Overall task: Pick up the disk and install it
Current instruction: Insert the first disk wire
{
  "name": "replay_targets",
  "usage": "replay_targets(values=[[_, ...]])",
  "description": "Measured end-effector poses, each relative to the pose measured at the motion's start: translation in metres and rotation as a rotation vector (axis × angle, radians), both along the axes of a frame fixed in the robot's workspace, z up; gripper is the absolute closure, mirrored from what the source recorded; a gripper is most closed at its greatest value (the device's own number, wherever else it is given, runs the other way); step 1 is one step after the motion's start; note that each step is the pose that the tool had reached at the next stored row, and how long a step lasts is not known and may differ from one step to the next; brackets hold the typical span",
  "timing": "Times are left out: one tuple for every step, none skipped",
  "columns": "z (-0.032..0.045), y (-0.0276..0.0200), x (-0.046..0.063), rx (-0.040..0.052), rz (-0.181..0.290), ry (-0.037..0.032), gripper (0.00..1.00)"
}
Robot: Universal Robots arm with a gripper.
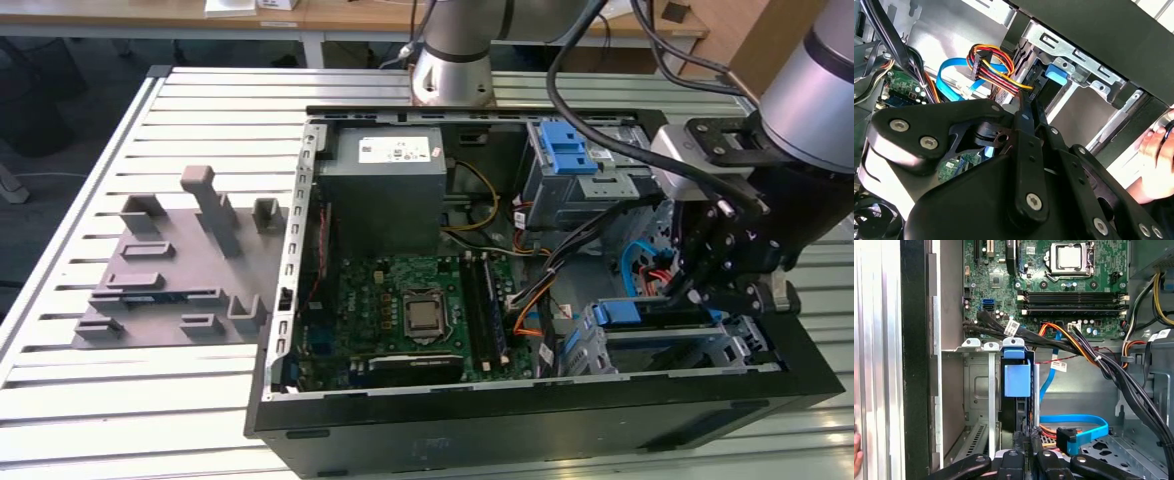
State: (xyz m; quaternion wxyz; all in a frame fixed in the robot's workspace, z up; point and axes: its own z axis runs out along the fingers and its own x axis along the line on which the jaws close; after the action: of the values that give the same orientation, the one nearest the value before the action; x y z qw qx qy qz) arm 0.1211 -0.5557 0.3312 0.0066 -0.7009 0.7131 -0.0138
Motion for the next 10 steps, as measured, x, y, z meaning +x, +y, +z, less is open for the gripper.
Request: replay_targets(values=[[-0.0005,0.0,0.0,0.0004,0.0,0.0001,0.84],[-0.001,0.0,0.0,0.0003,0.0,0.0004,0.84],[-0.0014,-0.0001,0.0,0.0003,0.0,0.001,0.84],[-0.0016,-0.0001,0.0,-0.0002,0.0,0.0011,0.84],[-0.0018,-0.0001,0.0,-0.0002,0.0,0.0013,0.84],[-0.002,-0.0001,0.0001,-0.0001,0.0,0.0015,0.84],[-0.0022,-0.0001,0.0001,0.0,0.0,0.0019,0.84],[-0.0023,-0.0001,0.0002,0.0001,0.0,0.0024,0.84],[-0.0024,-0.0001,0.0006,0.0002,0.0,0.0037,0.84],[-0.0025,-0.0001,0.0008,0.0003,0.0,0.0047,0.84]])
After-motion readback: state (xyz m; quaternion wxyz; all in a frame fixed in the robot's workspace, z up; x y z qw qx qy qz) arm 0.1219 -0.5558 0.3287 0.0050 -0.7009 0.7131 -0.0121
